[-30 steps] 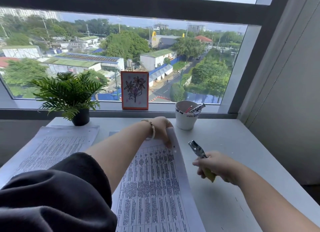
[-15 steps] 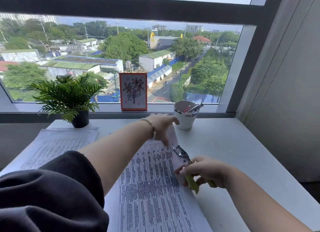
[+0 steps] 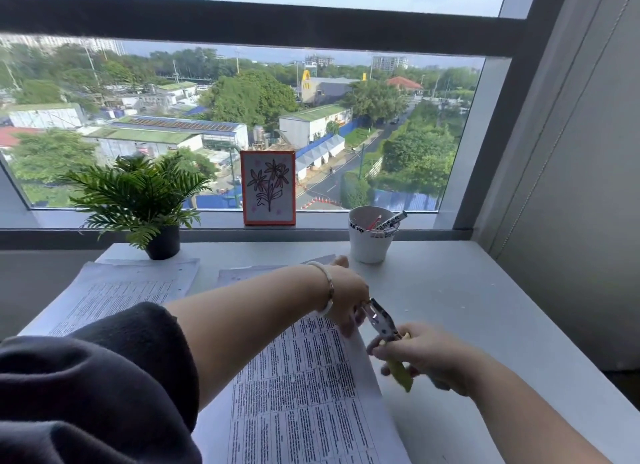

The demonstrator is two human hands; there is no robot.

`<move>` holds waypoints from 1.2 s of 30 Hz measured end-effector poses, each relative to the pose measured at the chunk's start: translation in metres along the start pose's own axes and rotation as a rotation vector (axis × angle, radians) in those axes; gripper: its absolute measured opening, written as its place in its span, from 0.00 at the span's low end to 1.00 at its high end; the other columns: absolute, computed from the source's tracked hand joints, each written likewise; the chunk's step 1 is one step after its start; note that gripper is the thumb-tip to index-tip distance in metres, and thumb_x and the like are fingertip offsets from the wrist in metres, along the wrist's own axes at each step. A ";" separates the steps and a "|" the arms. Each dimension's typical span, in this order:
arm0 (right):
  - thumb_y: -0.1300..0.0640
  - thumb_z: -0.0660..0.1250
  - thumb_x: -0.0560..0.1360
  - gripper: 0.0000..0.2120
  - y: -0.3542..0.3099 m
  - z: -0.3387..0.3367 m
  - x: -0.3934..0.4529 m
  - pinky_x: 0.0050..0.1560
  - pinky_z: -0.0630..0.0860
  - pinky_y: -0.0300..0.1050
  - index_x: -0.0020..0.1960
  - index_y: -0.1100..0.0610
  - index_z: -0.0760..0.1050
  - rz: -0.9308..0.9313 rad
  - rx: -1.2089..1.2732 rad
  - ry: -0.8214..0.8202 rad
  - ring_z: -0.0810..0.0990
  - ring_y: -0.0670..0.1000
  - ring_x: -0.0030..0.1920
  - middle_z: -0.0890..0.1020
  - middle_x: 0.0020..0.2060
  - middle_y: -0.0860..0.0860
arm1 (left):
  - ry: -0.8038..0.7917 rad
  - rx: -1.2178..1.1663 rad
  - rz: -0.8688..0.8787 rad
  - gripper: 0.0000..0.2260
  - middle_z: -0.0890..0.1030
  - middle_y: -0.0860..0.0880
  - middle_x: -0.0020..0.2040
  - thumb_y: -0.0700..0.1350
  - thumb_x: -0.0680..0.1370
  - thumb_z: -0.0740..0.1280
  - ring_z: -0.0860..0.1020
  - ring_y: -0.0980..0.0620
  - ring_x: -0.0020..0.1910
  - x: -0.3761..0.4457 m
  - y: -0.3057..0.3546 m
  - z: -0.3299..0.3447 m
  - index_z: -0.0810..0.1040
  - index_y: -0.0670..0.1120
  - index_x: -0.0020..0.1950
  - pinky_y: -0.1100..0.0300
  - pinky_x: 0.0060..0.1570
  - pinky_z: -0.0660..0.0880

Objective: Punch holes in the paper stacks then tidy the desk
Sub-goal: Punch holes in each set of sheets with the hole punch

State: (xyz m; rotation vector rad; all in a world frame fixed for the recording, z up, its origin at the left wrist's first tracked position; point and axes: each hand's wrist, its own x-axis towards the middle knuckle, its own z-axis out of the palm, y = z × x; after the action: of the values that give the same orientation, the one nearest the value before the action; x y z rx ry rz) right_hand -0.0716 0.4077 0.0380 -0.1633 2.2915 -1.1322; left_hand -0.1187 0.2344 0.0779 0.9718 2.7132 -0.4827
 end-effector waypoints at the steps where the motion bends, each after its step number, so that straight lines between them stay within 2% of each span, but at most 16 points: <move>1: 0.51 0.68 0.69 0.10 0.000 -0.007 -0.002 0.40 0.69 0.43 0.46 0.56 0.79 -0.006 -0.158 0.075 0.78 0.52 0.39 0.82 0.37 0.52 | 0.005 -0.018 0.006 0.12 0.79 0.57 0.42 0.59 0.72 0.70 0.73 0.56 0.44 0.000 -0.002 0.001 0.81 0.54 0.49 0.53 0.52 0.58; 3: 0.54 0.60 0.72 0.05 0.000 -0.015 -0.008 0.34 0.67 0.42 0.43 0.54 0.74 0.014 -0.596 0.222 0.75 0.52 0.38 0.77 0.36 0.49 | -0.008 -0.057 0.013 0.12 0.80 0.59 0.43 0.59 0.71 0.71 0.74 0.57 0.44 0.002 -0.006 0.003 0.82 0.55 0.49 0.53 0.50 0.58; 4: 0.55 0.58 0.72 0.05 -0.002 -0.015 -0.010 0.34 0.67 0.42 0.43 0.52 0.72 0.029 -0.767 0.256 0.75 0.53 0.40 0.77 0.38 0.49 | -0.019 -0.067 0.006 0.13 0.79 0.60 0.41 0.60 0.70 0.71 0.74 0.57 0.45 0.003 -0.008 0.004 0.82 0.55 0.49 0.52 0.51 0.59; 8: 0.56 0.58 0.75 0.03 -0.006 0.004 -0.011 0.41 0.67 0.43 0.46 0.49 0.68 0.022 -1.083 0.259 0.76 0.56 0.51 0.79 0.51 0.51 | -0.025 -0.091 -0.003 0.13 0.80 0.60 0.42 0.59 0.70 0.71 0.76 0.57 0.47 0.003 -0.008 0.001 0.82 0.55 0.51 0.54 0.49 0.58; 11: 0.56 0.58 0.75 0.04 -0.007 0.011 -0.006 0.42 0.66 0.43 0.47 0.49 0.68 -0.018 -1.148 0.285 0.76 0.56 0.56 0.78 0.55 0.53 | -0.040 -0.155 -0.018 0.13 0.83 0.59 0.45 0.58 0.70 0.72 0.78 0.57 0.47 0.002 -0.009 -0.003 0.83 0.54 0.51 0.56 0.48 0.59; 14: 0.56 0.59 0.75 0.04 -0.008 0.017 -0.001 0.43 0.67 0.43 0.48 0.49 0.69 -0.032 -1.160 0.274 0.76 0.56 0.57 0.78 0.55 0.53 | -0.045 -0.176 -0.033 0.13 0.83 0.60 0.43 0.58 0.69 0.73 0.76 0.57 0.46 -0.001 -0.009 -0.002 0.83 0.55 0.50 0.55 0.50 0.61; 18: 0.56 0.60 0.73 0.02 -0.006 0.020 0.003 0.43 0.70 0.44 0.46 0.51 0.67 -0.026 -1.153 0.246 0.78 0.56 0.52 0.79 0.51 0.52 | -0.028 -0.182 -0.064 0.14 0.82 0.59 0.45 0.58 0.71 0.72 0.73 0.52 0.54 -0.004 -0.008 -0.006 0.83 0.54 0.53 0.64 0.35 0.55; 21: 0.55 0.60 0.73 0.02 -0.002 0.019 0.007 0.43 0.72 0.44 0.46 0.51 0.70 -0.030 -1.178 0.227 0.78 0.57 0.50 0.79 0.49 0.52 | -0.028 -0.206 -0.074 0.14 0.83 0.59 0.47 0.58 0.70 0.72 0.73 0.51 0.55 -0.004 -0.007 -0.007 0.83 0.55 0.53 0.65 0.34 0.53; 23: 0.52 0.60 0.73 0.07 0.001 0.018 0.009 0.43 0.71 0.43 0.49 0.51 0.74 -0.040 -1.208 0.223 0.79 0.56 0.52 0.80 0.51 0.51 | -0.044 -0.227 -0.070 0.14 0.83 0.59 0.46 0.58 0.69 0.73 0.73 0.53 0.54 -0.003 -0.007 -0.005 0.83 0.55 0.52 0.61 0.37 0.56; 25: 0.51 0.61 0.73 0.10 0.002 0.016 0.010 0.43 0.71 0.43 0.52 0.52 0.75 -0.046 -1.230 0.216 0.79 0.56 0.53 0.80 0.52 0.51 | -0.054 -0.211 -0.048 0.12 0.83 0.60 0.44 0.59 0.69 0.73 0.76 0.56 0.51 -0.001 -0.006 -0.002 0.84 0.55 0.49 0.56 0.45 0.59; 28: 0.51 0.61 0.73 0.07 0.003 0.015 0.010 0.43 0.70 0.43 0.49 0.51 0.73 -0.060 -1.226 0.204 0.79 0.56 0.52 0.80 0.52 0.51 | -0.057 -0.146 -0.034 0.11 0.82 0.59 0.44 0.58 0.71 0.71 0.76 0.56 0.48 0.000 -0.004 -0.002 0.83 0.55 0.48 0.50 0.57 0.60; 31: 0.51 0.60 0.72 0.04 0.005 0.015 0.009 0.42 0.70 0.43 0.45 0.50 0.70 -0.060 -1.194 0.220 0.78 0.56 0.47 0.80 0.50 0.51 | -0.136 0.009 0.005 0.13 0.79 0.55 0.48 0.57 0.73 0.70 0.76 0.51 0.54 -0.002 0.011 -0.007 0.80 0.54 0.55 0.41 0.67 0.53; 33: 0.51 0.60 0.72 0.03 0.006 0.014 0.008 0.42 0.70 0.43 0.44 0.50 0.69 -0.054 -1.182 0.247 0.74 0.57 0.43 0.79 0.48 0.51 | -0.219 0.073 0.030 0.17 0.79 0.52 0.54 0.55 0.74 0.69 0.74 0.49 0.60 -0.002 0.025 -0.010 0.78 0.52 0.61 0.37 0.70 0.47; 34: 0.51 0.60 0.72 0.03 0.007 0.014 0.007 0.41 0.69 0.43 0.44 0.50 0.69 -0.056 -1.183 0.258 0.74 0.57 0.43 0.79 0.47 0.51 | -0.242 0.094 0.029 0.17 0.79 0.51 0.53 0.53 0.75 0.69 0.74 0.48 0.60 -0.001 0.031 -0.011 0.77 0.51 0.62 0.36 0.71 0.46; 36: 0.51 0.59 0.72 0.03 0.007 0.014 0.007 0.41 0.69 0.43 0.44 0.50 0.68 -0.072 -1.192 0.269 0.77 0.57 0.48 0.80 0.50 0.51 | -0.254 0.091 0.015 0.12 0.76 0.50 0.43 0.51 0.76 0.68 0.73 0.47 0.54 -0.002 0.037 -0.015 0.79 0.49 0.56 0.38 0.71 0.49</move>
State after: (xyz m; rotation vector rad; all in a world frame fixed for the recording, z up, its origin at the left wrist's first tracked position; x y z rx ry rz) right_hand -0.0683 0.3999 0.0230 -0.5564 2.9136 0.3461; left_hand -0.0945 0.2658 0.0839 0.8847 2.4748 -0.6823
